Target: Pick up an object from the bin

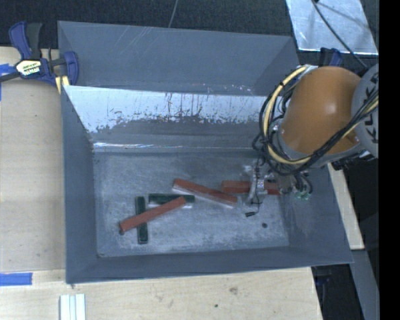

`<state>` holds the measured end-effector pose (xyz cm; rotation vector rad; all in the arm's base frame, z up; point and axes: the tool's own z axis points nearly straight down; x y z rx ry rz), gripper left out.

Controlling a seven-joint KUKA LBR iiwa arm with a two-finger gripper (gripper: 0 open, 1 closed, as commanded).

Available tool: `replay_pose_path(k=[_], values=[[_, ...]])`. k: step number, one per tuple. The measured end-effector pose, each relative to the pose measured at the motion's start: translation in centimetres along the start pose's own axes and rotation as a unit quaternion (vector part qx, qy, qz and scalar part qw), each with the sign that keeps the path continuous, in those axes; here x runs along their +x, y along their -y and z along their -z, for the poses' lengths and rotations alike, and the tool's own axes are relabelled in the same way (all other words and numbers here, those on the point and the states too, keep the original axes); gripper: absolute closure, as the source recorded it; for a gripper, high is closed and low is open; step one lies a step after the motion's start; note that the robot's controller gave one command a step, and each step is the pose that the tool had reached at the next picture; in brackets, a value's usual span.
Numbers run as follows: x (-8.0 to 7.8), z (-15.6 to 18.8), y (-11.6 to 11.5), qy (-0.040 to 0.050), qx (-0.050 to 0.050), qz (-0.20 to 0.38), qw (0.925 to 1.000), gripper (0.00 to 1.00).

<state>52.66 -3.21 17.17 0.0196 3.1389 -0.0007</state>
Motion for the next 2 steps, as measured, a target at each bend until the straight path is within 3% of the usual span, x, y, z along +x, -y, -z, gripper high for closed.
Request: replay_pose_path(k=[2], values=[[0.0,0.0,0.0,0.0,0.0,0.0,1.0,1.0]])
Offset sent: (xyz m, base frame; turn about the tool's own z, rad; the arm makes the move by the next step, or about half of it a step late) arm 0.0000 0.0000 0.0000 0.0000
